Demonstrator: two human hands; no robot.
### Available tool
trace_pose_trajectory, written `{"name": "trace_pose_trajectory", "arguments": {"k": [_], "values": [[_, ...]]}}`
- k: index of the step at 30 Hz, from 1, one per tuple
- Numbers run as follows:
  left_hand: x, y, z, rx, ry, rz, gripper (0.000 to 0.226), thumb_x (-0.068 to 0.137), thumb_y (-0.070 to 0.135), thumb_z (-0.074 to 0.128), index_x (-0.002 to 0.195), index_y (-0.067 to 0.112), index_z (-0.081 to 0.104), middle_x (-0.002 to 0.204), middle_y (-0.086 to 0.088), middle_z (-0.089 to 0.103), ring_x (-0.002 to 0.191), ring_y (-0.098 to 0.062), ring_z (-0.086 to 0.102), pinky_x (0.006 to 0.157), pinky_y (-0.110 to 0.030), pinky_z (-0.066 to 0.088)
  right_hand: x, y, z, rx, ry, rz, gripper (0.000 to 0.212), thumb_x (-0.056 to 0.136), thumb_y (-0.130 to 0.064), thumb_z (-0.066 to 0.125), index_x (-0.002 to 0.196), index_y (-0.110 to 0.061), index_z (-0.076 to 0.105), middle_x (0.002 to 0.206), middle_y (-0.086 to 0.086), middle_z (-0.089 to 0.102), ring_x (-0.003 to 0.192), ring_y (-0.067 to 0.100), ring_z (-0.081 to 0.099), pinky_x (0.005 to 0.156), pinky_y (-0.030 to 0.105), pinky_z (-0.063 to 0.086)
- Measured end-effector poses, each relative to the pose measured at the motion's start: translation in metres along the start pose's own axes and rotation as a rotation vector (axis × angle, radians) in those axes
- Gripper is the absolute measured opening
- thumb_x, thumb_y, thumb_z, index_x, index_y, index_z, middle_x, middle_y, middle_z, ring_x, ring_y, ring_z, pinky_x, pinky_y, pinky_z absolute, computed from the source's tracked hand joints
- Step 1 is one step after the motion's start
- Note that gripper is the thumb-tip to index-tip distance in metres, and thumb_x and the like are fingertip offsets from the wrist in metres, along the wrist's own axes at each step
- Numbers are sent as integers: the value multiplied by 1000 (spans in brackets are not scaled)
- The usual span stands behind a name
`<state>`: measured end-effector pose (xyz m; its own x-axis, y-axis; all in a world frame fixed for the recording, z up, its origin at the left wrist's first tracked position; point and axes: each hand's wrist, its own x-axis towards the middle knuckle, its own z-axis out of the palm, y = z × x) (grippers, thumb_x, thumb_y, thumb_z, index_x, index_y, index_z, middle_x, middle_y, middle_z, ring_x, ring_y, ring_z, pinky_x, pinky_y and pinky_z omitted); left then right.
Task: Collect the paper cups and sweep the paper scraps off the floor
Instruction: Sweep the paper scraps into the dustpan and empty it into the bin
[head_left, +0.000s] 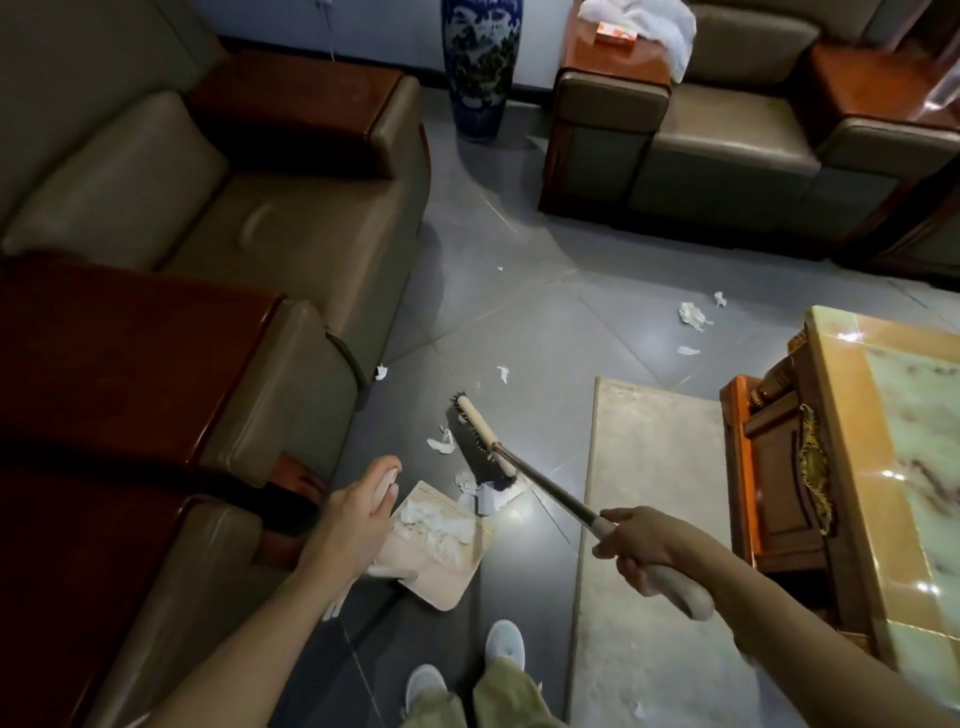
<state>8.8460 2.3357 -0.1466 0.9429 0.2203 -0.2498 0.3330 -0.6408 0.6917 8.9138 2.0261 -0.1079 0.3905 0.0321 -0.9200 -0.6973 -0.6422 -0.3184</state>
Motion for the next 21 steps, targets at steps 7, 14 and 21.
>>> {"name": "trace_pose_trajectory", "arguments": {"k": [7, 14, 21], "values": [[10, 2, 2, -29, 52, -47, 20, 96, 19, 50, 114, 25, 56, 93, 3, 61, 87, -17, 60, 75, -28, 46, 36, -29, -31, -171, 219, -152, 20, 94, -12, 50, 114, -11, 53, 77, 12, 61, 47, 14, 50, 44, 22, 45], [12, -5, 5, -122, 213, -157, 18, 96, 19, 50, 105, 34, 56, 98, 13, 60, 92, -8, 58, 79, -21, 40, 112, -104, -69, -381, 329, -133, 25, 93, -10, 51, 115, 3, 53, 87, 14, 60, 70, 22, 56, 66, 29, 50], [31, -8, 3, -131, 213, -228, 32, 97, 25, 48, 91, 56, 45, 63, 9, 47, 55, -7, 47, 50, -15, 37, 158, -140, -45, -586, 179, -96, 41, 86, -17, 65, 122, 0, 54, 100, 12, 64, 84, 21, 62, 76, 30, 52]]}}
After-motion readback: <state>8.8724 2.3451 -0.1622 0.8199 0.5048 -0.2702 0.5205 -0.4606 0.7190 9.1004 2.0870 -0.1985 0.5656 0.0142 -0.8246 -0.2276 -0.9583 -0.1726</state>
